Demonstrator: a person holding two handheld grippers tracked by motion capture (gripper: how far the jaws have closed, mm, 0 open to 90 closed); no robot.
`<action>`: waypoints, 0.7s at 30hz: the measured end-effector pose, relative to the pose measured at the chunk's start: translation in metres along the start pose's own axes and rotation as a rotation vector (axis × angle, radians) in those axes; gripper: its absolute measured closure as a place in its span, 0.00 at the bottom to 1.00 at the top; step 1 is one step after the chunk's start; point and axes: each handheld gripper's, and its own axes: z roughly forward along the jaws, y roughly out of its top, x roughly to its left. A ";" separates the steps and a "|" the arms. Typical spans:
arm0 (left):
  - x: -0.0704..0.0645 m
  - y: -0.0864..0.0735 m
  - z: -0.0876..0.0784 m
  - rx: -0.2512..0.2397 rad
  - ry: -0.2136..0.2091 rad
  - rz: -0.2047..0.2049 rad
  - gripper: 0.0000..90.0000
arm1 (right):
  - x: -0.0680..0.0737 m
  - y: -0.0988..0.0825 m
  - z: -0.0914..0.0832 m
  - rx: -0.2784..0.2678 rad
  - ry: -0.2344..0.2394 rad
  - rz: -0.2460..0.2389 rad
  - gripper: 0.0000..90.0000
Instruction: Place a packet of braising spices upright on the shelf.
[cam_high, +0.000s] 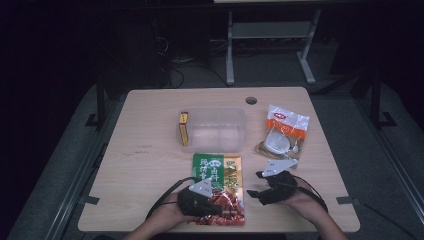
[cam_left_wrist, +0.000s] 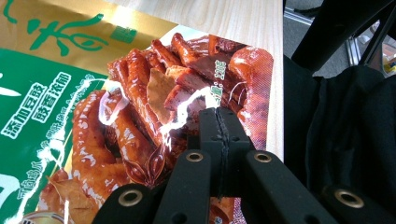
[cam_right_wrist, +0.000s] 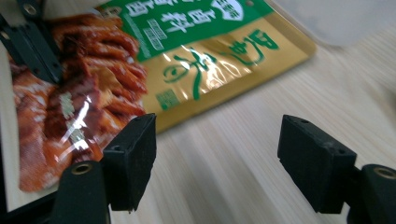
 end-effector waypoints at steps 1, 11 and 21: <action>0.000 0.000 0.000 0.001 0.001 0.001 1.00 | 0.001 0.003 0.002 -0.004 -0.011 -0.014 0.47; 0.000 -0.001 0.001 0.026 0.002 -0.004 1.00 | -0.009 0.035 0.042 0.011 -0.018 -0.045 1.00; 0.003 -0.006 -0.003 0.042 -0.029 -0.017 1.00 | -0.023 0.043 0.065 0.071 -0.006 -0.082 1.00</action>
